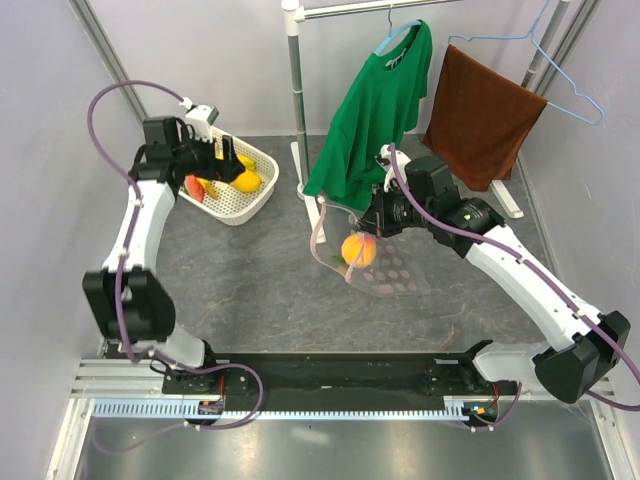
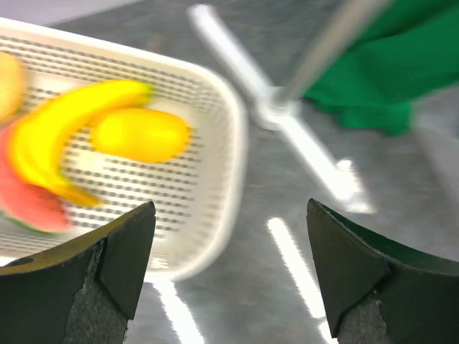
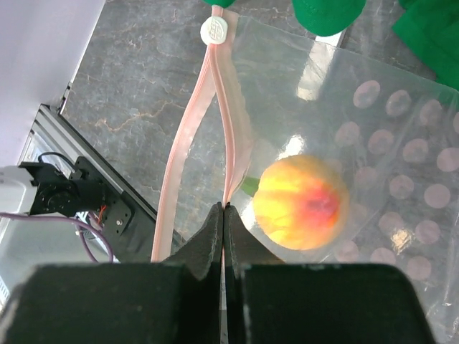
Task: Place the food in the zip-top bag and seal the zipper
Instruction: Pick up the fake fruit from the bin.
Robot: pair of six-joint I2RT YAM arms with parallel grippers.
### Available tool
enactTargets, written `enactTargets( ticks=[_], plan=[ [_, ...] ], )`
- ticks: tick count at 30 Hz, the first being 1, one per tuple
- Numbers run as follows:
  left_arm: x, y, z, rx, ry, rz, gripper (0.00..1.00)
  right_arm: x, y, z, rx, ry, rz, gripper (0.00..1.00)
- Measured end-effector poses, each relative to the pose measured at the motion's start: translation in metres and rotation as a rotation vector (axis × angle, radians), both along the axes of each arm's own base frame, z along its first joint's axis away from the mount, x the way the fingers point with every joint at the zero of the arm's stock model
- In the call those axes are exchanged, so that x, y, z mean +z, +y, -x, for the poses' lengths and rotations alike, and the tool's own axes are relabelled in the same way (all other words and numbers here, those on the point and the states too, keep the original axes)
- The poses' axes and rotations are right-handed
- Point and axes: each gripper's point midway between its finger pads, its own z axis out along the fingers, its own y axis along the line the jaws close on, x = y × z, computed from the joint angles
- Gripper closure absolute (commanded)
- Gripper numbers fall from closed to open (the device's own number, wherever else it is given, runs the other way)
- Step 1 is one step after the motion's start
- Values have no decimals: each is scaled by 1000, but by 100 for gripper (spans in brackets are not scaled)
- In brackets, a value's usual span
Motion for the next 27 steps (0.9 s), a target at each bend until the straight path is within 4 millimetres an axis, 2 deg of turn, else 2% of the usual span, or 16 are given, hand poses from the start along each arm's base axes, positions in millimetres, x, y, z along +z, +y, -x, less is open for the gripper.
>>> enactTargets(
  ticks=[3, 5, 9, 11, 13, 16, 20, 24, 27],
  plan=[
    [-29, 27, -33, -14, 20, -123, 17, -2, 0, 0, 2, 3, 5, 100],
    [-63, 40, -45, -32, 74, -203, 21, -3, 0, -1, 3, 5, 7, 100],
    [-121, 53, -49, -61, 194, -291, 28, -6, 1, -1, 3, 14, 12, 100],
    [-140, 59, -48, -70, 236, -328, 31, -7, 1, -1, 3, 16, 14, 100],
    [-151, 63, -44, -78, 257, -363, 33, -7, 0, -1, 4, 15, 15, 100],
    [-163, 69, -28, -102, 278, -417, 34, -7, 0, -1, 5, 15, 17, 100],
    [-174, 71, 12, -148, 325, -459, 35, -8, 0, -1, 8, 13, 20, 100],
    [-170, 66, 58, -196, 365, -466, 32, -9, 0, 0, 9, 14, 22, 100],
    [-163, 60, 77, -217, 378, -452, 25, -9, 0, 0, 9, 15, 22, 100]
  ],
)
